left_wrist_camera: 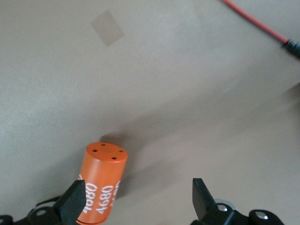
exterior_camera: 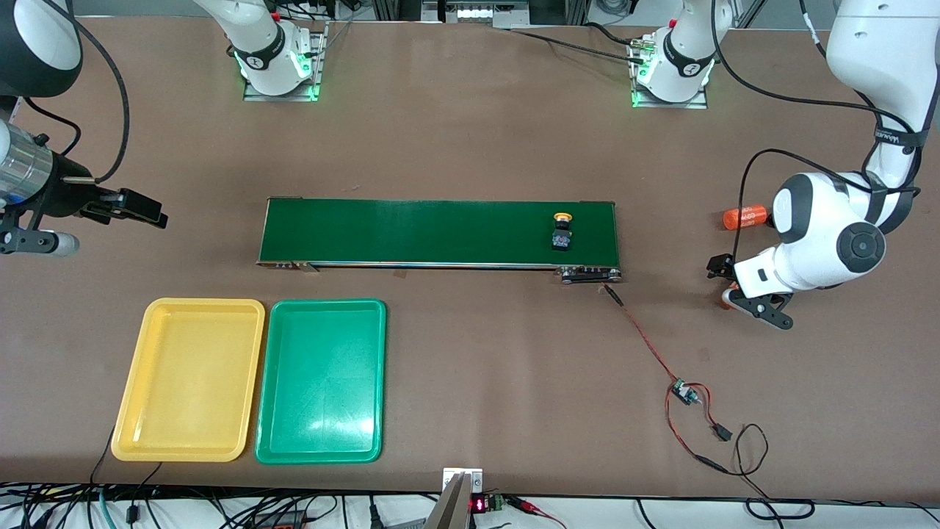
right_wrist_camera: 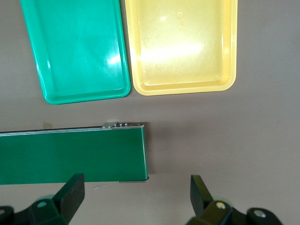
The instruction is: Sort buttons by color to trays
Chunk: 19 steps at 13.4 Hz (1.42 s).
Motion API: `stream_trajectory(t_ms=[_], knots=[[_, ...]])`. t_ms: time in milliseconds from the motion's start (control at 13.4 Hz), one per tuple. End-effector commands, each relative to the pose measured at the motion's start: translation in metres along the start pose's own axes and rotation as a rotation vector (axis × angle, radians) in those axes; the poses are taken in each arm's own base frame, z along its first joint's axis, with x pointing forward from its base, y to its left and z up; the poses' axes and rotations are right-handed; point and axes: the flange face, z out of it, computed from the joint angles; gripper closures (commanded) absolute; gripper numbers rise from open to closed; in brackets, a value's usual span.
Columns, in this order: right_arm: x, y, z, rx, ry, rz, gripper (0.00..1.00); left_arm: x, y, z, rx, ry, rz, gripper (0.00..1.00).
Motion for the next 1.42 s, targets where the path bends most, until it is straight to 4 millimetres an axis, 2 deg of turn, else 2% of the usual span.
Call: stream_trajectory(t_ms=[0,150,374,598,673,748,823,898,972,1047,1197,1346], knots=[[-0.004,0.013,-0.006,0.006,-0.001,-0.037,0.0,-0.005,-0.031,0.004,-0.002,0.0,0.058,0.0],[-0.008,0.017,-0.004,0.015,-0.035,-0.053,0.0,-0.005,-0.043,0.018,-0.018,-0.004,0.093,0.0],[-0.009,0.02,0.005,0.053,-0.008,-0.038,0.0,-0.003,-0.045,0.039,-0.024,0.006,0.141,0.0],[-0.035,0.023,0.029,0.056,0.052,-0.019,0.0,-0.011,-0.045,0.056,-0.051,-0.009,0.133,0.0],[-0.044,0.021,0.036,0.055,0.065,-0.013,0.0,-0.013,-0.048,0.057,-0.052,-0.01,0.128,0.07],[-0.05,0.018,0.042,0.057,0.076,0.002,0.0,-0.016,-0.051,0.058,-0.054,-0.011,0.123,0.27],[-0.06,0.007,0.047,0.057,0.093,0.022,0.0,-0.018,-0.054,0.057,-0.054,-0.01,0.117,0.62],[-0.071,-0.009,0.053,0.054,0.11,0.03,0.0,-0.02,-0.055,0.054,-0.054,-0.01,0.116,0.81],[-0.083,-0.023,0.06,0.052,0.126,0.054,0.0,-0.021,-0.056,0.051,-0.053,-0.011,0.113,0.95],[-0.093,-0.037,0.067,0.048,0.139,0.066,0.0,-0.019,-0.053,0.044,-0.051,-0.011,0.117,1.0],[-0.11,-0.061,0.087,0.018,0.118,0.028,0.0,-0.009,-0.038,0.023,-0.047,-0.014,0.129,1.0],[-0.126,-0.099,0.106,-0.026,0.082,-0.014,0.0,0.002,-0.007,0.001,-0.057,-0.053,0.106,1.0]])
